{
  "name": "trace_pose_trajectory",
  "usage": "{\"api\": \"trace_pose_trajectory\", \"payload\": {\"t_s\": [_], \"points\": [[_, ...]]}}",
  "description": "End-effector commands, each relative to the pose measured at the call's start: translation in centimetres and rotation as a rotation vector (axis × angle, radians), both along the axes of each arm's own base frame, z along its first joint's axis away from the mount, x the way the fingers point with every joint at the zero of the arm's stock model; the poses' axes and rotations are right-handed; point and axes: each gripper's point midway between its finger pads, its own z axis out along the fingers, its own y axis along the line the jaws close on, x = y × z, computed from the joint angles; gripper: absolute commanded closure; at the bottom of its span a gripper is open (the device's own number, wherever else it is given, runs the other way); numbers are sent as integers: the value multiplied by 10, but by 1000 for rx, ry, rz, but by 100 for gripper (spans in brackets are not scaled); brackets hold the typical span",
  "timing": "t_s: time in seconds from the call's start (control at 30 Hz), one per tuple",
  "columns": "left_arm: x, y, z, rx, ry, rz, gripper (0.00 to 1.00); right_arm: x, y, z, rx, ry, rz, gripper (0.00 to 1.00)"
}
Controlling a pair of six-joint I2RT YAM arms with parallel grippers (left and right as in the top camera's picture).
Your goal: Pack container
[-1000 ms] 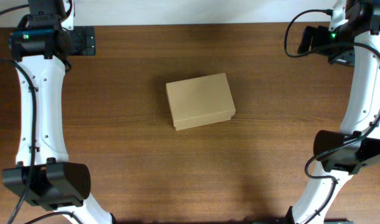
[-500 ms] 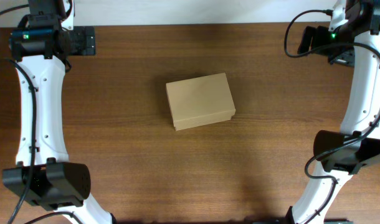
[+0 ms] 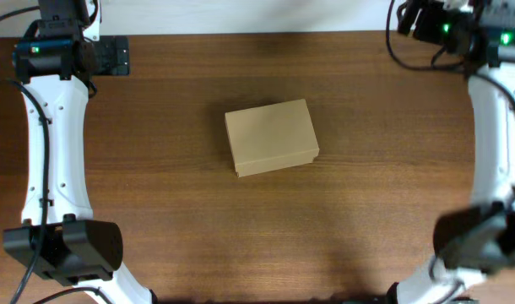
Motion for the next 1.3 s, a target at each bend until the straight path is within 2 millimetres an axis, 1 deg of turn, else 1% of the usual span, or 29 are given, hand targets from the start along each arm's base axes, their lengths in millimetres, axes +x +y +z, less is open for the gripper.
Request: {"api": "trace_pose_trajectory", "payload": {"t_s": [0.0,0.07,0.23,0.33,0.5,0.57,0.67,0.77,0.87,0.97,1.1,1.2,1.27], "points": [[2,-1,-3,-5,6,-9,1,-46,22,31,47,-95,21,0],[2,-1,-3,-5,6,-9,1,-74,28,30,42,-125,29,1],[2,-1,-3,-5,6,-9,1,-140,37,33,28,-232,32,1],[2,-1,-3,-5,6,-9,1,-180,42,29,20,-283,34,1],[2,-1,-2,-5,5,-9,1,-240,53,12,5,-359,42,1],[2,-1,-3,-5,6,-9,1,-259,60,2,-2,-398,54,1],[2,-1,-3,-5,6,-9,1,-281,73,-14,1,-491,101,1],[2,-1,-3,-5,6,-9,1,-292,76,-31,-1,-579,115,1],[2,-1,-3,-5,6,-9,1,-297,72,-50,-11,-653,95,1],[2,-1,-3,-5,6,-9,1,-300,72,-63,-13,-704,95,1],[2,-1,-3,-5,6,-9,1,-296,72,-67,-17,-752,92,1],[2,-1,-3,-5,6,-9,1,-294,63,-66,-28,-758,40,1],[2,-1,-3,-5,5,-9,1,-293,53,-66,-40,-757,-17,1]]}}
